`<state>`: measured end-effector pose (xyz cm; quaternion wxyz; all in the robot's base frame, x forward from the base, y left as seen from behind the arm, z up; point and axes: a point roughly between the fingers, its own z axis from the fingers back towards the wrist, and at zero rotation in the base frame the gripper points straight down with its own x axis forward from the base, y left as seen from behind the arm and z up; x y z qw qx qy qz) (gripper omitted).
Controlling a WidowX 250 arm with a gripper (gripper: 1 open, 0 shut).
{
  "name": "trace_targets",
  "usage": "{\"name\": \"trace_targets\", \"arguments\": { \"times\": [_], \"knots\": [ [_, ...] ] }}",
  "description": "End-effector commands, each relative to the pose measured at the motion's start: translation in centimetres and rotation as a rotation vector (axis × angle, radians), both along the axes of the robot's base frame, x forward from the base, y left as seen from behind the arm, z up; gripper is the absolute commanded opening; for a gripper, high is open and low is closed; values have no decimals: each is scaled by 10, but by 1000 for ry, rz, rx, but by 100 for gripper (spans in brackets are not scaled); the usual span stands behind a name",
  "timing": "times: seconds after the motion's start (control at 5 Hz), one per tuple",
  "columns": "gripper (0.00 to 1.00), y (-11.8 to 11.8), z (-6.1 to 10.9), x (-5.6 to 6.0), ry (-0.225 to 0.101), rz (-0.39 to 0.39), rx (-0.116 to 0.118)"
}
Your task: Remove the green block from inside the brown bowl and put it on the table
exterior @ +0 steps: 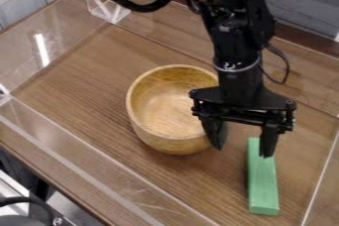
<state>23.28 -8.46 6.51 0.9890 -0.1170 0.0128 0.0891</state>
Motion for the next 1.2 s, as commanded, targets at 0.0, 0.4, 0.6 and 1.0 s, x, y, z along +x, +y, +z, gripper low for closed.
{"name": "trace_targets", "arguments": {
  "times": [0.0,0.4,0.6,1.0],
  "knots": [
    [100,2,10,12,-47,13,-13],
    [100,4,9,15,-44,23,-21],
    [100,4,8,17,-44,28,-25],
    [100,4,4,19,-47,36,-31]
  ]
}}
